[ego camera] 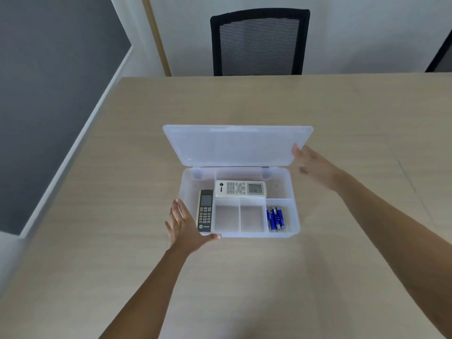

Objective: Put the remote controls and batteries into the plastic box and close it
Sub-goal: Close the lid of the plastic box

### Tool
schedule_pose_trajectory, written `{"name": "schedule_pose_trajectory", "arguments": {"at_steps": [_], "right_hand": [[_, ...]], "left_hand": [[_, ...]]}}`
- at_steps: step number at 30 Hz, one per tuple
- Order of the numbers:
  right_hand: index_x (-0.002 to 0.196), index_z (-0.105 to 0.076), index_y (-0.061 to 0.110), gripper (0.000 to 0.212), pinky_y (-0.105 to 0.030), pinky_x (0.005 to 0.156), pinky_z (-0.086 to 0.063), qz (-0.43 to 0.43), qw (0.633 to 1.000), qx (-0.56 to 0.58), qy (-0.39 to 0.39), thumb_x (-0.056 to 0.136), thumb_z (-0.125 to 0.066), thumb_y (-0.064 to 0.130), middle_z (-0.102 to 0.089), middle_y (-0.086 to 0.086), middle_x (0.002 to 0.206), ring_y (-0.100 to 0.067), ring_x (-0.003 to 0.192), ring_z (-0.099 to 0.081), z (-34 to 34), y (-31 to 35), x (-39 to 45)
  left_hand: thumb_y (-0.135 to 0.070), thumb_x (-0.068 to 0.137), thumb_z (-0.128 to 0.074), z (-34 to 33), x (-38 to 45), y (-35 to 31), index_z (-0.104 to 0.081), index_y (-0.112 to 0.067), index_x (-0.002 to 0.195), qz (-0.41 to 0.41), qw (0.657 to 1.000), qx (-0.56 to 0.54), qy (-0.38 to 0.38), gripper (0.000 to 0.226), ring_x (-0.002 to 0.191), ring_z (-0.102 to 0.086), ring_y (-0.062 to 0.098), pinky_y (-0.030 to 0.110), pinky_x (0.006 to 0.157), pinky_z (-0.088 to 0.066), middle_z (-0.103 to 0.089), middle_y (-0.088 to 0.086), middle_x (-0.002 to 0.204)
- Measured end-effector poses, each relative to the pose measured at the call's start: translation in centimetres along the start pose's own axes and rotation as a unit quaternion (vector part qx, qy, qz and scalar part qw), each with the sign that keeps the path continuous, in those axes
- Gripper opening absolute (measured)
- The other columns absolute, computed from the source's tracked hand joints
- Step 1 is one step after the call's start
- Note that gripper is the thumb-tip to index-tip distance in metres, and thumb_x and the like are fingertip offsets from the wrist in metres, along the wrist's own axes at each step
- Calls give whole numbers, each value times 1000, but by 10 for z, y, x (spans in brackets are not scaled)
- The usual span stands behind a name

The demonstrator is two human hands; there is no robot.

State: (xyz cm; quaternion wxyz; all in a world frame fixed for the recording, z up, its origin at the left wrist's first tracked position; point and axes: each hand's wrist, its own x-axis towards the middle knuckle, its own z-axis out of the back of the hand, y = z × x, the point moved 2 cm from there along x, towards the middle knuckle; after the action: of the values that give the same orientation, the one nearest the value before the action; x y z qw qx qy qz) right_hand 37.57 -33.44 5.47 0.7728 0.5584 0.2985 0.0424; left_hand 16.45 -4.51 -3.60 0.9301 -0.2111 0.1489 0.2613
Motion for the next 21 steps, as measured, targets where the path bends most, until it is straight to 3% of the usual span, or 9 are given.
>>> {"name": "schedule_pose_trajectory", "arguments": {"at_steps": [2, 5, 7, 10, 12, 14, 17, 19, 21], "right_hand": [[140, -38, 15, 114, -44, 108, -42, -49, 976, 206, 56, 53, -51, 87, -51, -15, 136, -34, 121, -58, -3, 4, -28], [127, -45, -4, 97, -46, 103, -48, -51, 948, 304, 75, 68, -50, 73, -58, -19, 127, -35, 121, -58, -19, -5, -66], [132, -38, -9, 76, -45, 101, -49, -32, 976, 213, 18, 85, -61, 45, -58, -12, 130, -28, 120, -59, -35, -25, -83], [123, -45, 5, 59, -22, 75, -54, -6, 996, 84, -42, 75, -78, 14, -66, 0, 115, -18, 106, -66, -53, -49, -95], [121, -51, 14, 67, -24, 74, -54, -3, 997, 62, -55, 63, -84, 12, -66, -2, 116, -19, 105, -66, -63, -67, -95], [120, -52, 21, 78, -32, 79, -58, -10, 998, 13, -61, 52, -91, 19, -66, 1, 116, -19, 103, -66, -68, -95, -87], [123, -48, 29, 96, -39, 92, -52, -41, 994, -36, -98, 39, -94, 35, -62, 7, 122, -19, 114, -59, -77, -119, -82], [129, -41, 25, 100, -36, 95, -47, -70, 987, -59, -131, 42, -90, 32, -55, 6, 126, -19, 117, -53, -85, -115, -84], [132, -37, 21, 101, -36, 96, -45, -87, 984, -73, -139, 47, -90, 30, -51, 4, 128, -22, 121, -49, -91, -109, -86]], "left_hand": [[-68, 35, -85, 7, 0, 1, 22, -6, 147, -8, 997, -80, 15, 166, 147, 0, 37, 58, 116, -20, 10, 19, 159], [-40, 44, -95, 20, -2, 13, 35, -17, 142, -29, 971, -222, 80, 164, 148, 9, 30, 53, 120, -10, 15, 12, 159], [-45, 43, -93, 28, -7, 30, 28, -29, 144, -40, 948, -292, 119, 159, 149, -7, 25, 50, 121, -15, -5, 4, 162], [-47, 47, -87, 34, -17, 47, 33, -27, 142, 14, 903, -411, 126, 155, 139, -36, 17, 41, 116, -29, -34, 0, 154], [-42, 60, -84, 31, -21, 48, 31, -22, 144, 36, 900, -426, 90, 144, 132, -45, 17, 34, 106, -34, -52, 2, 141], [-50, 59, -84, 26, -24, 39, 13, -20, 151, 54, 922, -382, 19, 136, 127, -49, 19, 34, 102, -40, -58, 0, 132], [-58, 47, -83, 19, -29, 22, -29, -16, 143, 55, 948, -309, -54, 117, 126, -47, 27, 41, 100, -47, -51, 9, 133], [-39, 59, -87, 12, -26, 11, -36, -11, 139, 56, 956, -280, -69, 98, 127, -42, 26, 37, 96, -46, -44, 14, 135], [-32, 62, -87, 7, -23, 8, -33, -8, 140, 55, 962, -259, -71, 98, 126, -42, 28, 37, 94, -46, -37, 16, 136]]}}
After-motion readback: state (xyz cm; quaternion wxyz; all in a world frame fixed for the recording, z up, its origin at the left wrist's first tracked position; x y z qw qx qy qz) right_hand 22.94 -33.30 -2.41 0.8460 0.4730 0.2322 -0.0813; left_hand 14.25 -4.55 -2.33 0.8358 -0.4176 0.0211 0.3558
